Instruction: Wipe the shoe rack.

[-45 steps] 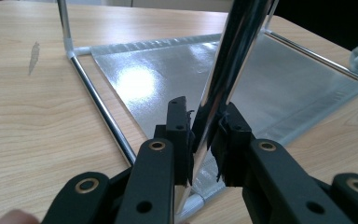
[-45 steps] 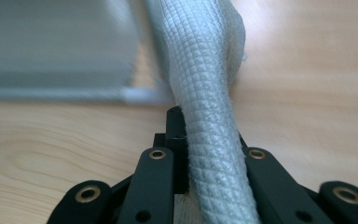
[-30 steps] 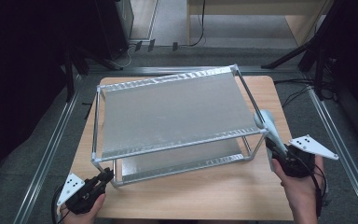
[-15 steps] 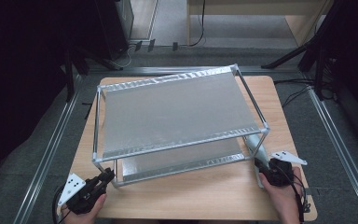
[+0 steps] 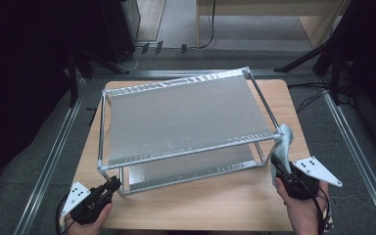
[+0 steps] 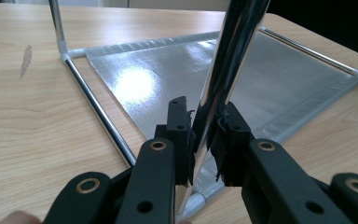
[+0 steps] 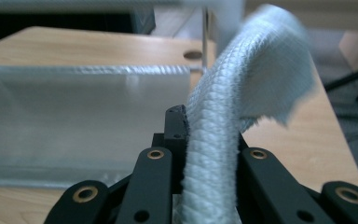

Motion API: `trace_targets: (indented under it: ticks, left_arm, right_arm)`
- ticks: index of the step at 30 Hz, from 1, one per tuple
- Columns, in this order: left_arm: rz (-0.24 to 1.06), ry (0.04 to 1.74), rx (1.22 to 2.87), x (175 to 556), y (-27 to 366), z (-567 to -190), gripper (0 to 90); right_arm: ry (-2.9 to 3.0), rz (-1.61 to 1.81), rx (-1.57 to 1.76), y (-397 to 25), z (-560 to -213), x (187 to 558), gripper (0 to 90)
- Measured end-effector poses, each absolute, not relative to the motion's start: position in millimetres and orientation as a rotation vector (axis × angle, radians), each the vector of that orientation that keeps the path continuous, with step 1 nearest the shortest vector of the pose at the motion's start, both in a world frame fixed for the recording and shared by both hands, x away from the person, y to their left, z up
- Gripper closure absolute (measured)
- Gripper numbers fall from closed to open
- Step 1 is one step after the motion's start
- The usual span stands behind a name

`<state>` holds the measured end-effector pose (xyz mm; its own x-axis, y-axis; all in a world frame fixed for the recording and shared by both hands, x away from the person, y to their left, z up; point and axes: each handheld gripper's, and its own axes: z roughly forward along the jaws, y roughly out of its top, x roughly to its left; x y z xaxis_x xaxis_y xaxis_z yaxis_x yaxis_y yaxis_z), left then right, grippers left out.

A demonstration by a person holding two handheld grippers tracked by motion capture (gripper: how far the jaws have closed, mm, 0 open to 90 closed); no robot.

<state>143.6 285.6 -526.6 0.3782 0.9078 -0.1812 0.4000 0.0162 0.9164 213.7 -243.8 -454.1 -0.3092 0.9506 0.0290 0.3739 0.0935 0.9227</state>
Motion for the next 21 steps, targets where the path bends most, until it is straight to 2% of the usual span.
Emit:
trace_targets:
  ticks: [3, 13, 21]
  left_arm:
    - [0.599, 1.200, 1.578, 143.8, 285.4, -526.7, 78.2]
    - [0.591, 1.191, 1.582, 144.2, 286.0, -527.2, 78.1]
    - [0.592, 1.190, 1.583, 144.2, 286.2, -527.3, 78.1]
  right_arm:
    - [1.769, 1.196, 1.272, -236.4, -455.4, 213.0, 79.7]
    - [2.079, 1.061, 1.357, -205.1, -522.9, 240.5, 79.6]
    - [2.175, 1.089, 1.159, -177.1, -520.9, 232.2, 78.9]
